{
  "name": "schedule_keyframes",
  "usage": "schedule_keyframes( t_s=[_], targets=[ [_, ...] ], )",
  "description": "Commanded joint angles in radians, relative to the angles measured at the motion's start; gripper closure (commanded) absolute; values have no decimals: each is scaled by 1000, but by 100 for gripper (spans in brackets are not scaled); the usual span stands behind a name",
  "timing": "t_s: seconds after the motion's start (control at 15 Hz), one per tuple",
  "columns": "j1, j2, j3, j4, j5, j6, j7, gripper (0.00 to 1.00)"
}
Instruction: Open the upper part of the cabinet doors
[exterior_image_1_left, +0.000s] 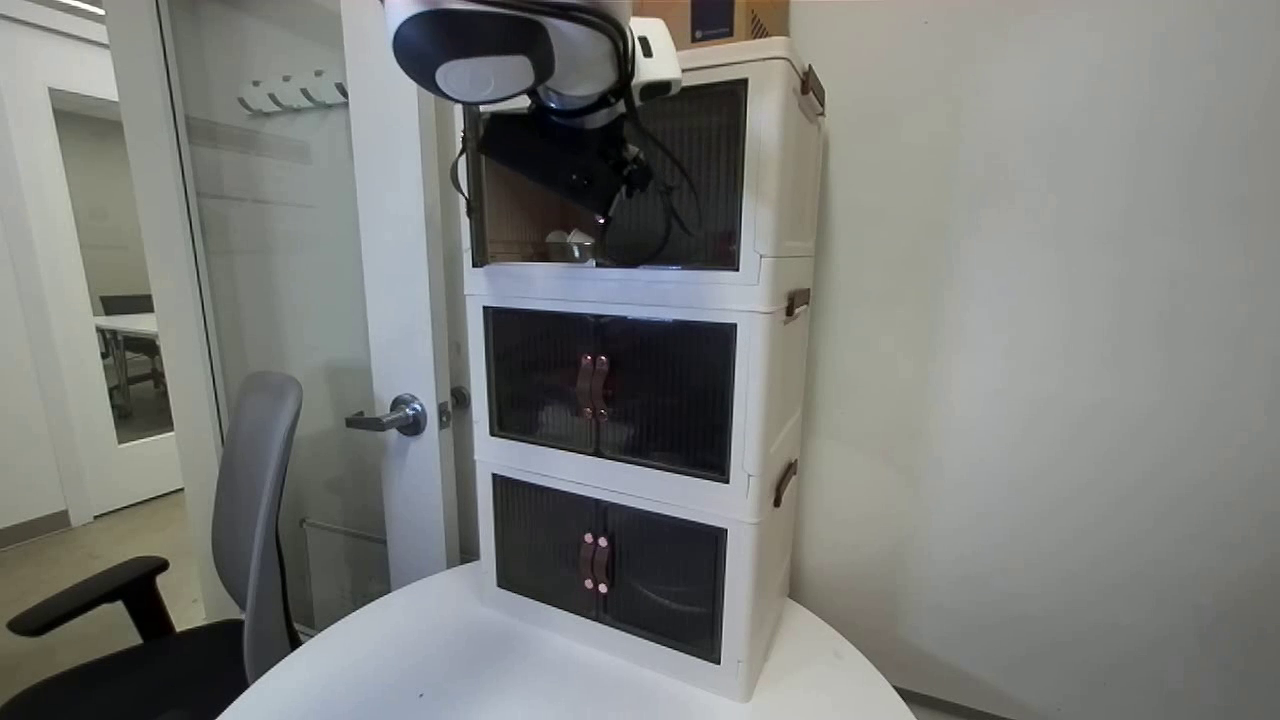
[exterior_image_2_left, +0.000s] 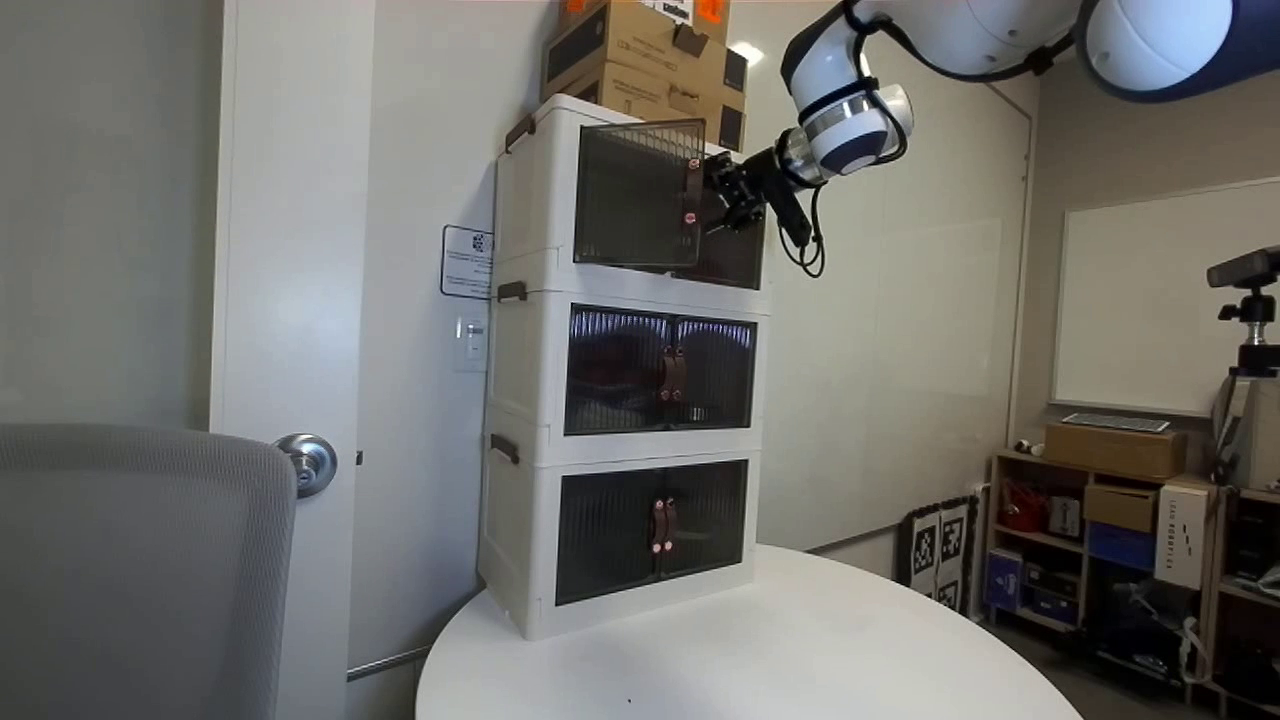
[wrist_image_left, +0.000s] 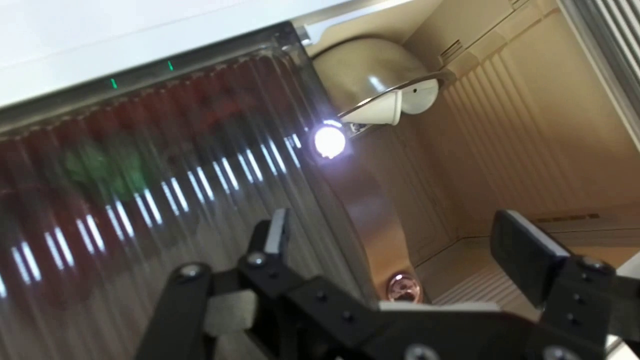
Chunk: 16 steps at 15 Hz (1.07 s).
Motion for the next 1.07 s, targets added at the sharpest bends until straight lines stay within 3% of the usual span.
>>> schedule_keyframes(
  t_s=[0.0, 0.53, 0.67, 0.73, 1.0],
  targets=[
    [-20, -43, -17, 38, 102, -77, -44, 0],
    [-104, -138, -27, 95, 335, -188, -264, 0],
    [-154, -136, -37, 43, 381, -267, -342, 0],
    [-95, -121, -94, -55, 405, -309, -375, 0],
    [-117, -120, -126, -125, 381, -428, -347, 0]
  ],
)
